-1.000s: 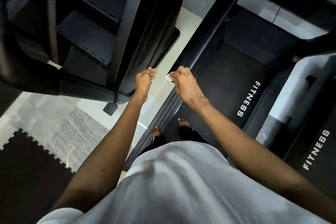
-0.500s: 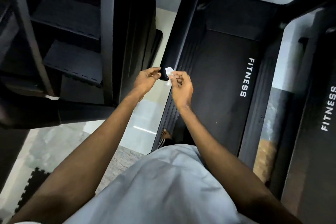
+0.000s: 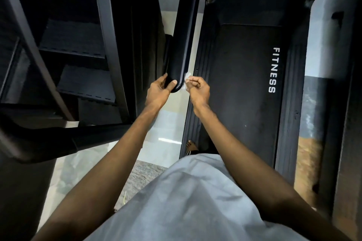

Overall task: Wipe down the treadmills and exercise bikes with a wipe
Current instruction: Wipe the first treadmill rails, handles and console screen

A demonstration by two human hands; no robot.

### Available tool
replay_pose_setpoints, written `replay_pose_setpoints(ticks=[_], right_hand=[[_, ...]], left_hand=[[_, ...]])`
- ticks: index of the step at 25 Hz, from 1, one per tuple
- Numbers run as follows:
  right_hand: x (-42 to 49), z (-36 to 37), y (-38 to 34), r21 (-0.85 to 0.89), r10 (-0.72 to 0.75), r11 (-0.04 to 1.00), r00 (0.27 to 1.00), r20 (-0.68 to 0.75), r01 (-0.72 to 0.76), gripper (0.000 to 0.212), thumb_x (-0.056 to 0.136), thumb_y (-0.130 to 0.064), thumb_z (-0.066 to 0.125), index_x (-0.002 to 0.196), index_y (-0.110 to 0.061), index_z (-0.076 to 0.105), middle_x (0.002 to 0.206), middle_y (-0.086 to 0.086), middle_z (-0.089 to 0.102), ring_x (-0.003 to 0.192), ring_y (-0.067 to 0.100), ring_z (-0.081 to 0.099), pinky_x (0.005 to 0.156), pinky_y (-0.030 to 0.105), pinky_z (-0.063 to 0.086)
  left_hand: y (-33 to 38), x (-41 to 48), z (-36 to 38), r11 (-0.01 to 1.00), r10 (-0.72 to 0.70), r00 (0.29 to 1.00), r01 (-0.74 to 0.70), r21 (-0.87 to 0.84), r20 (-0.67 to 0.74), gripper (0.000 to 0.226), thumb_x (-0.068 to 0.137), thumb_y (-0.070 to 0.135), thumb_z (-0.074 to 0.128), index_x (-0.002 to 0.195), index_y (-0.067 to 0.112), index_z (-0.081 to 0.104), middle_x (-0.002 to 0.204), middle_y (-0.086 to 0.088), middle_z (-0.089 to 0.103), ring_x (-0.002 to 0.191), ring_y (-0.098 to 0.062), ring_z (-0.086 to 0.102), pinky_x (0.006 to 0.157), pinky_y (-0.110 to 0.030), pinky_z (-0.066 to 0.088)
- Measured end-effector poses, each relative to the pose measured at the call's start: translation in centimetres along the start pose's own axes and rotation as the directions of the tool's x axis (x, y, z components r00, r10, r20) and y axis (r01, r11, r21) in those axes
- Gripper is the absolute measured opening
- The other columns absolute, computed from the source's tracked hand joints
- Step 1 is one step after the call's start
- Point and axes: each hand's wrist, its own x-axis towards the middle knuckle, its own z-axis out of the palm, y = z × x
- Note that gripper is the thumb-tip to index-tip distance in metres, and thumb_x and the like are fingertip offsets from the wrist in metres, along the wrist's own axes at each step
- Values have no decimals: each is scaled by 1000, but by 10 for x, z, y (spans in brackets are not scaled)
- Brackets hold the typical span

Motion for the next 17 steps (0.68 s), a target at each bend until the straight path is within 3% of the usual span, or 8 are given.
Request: replay_pose_setpoints(ticks=[3, 6, 8, 10, 12, 17], right_hand=[[-3, -12, 0, -10, -50, 999, 991, 122, 52, 14, 89, -6, 71, 94, -20, 68, 87, 1, 71, 83, 11, 66, 84, 34, 57], [27, -4, -17, 9, -53, 999, 997, 63, 52, 21, 88, -5, 71, 95, -25, 69, 85, -4, 71, 84, 13, 69, 82, 38, 59], [34, 1, -23, -27, -72, 997, 996, 48, 73, 16, 89, -9, 70, 96, -23, 72, 89, -7, 72, 86, 11, 68, 82, 33, 59], [21, -6, -19, -12, -112, 993, 985, 131, 115, 11, 90, -8, 70, 98, -15, 72, 97, -5, 72, 90, 9, 68, 82, 23, 56], [14, -14, -19, -4, -144, 989, 968, 206, 147, 9, 89, -5, 71, 97, -11, 72, 98, -7, 72, 92, 7, 68, 85, 22, 54], [63, -2, -57, 25, -90, 996, 984, 156, 87, 4, 88, -13, 75, 91, -12, 73, 95, -2, 75, 86, 6, 70, 81, 29, 57]], left_hand=[[8, -7, 2, 998, 49, 999, -48, -27, 21, 59, 95, 30, 69, 149, 28, 46, 149, 0, 51, 129, 2, 45, 106, -13, 35], [13, -10, 6, 999, 46, 999, -46, -3, 21, 54, 98, 27, 64, 148, 30, 47, 147, 4, 51, 125, 6, 43, 89, 6, 31], [18, -8, 8, 998, 54, 999, -54, 15, 8, 51, 99, 28, 62, 148, 31, 47, 149, 4, 50, 132, 1, 43, 88, 8, 29], [20, -8, 9, 997, 72, 997, -72, 21, 1, 51, 100, 31, 61, 148, 31, 47, 150, 6, 48, 136, 0, 41, 95, 5, 29], [18, -8, 14, 996, 88, 996, -87, 28, -19, 50, 100, 38, 59, 149, 34, 46, 151, 9, 47, 136, 2, 41, 106, -6, 31], [17, -9, 22, 993, 65, 996, -58, 106, -63, 59, 94, 57, 59, 148, 41, 44, 150, 11, 50, 138, -6, 45, 117, -31, 36]])
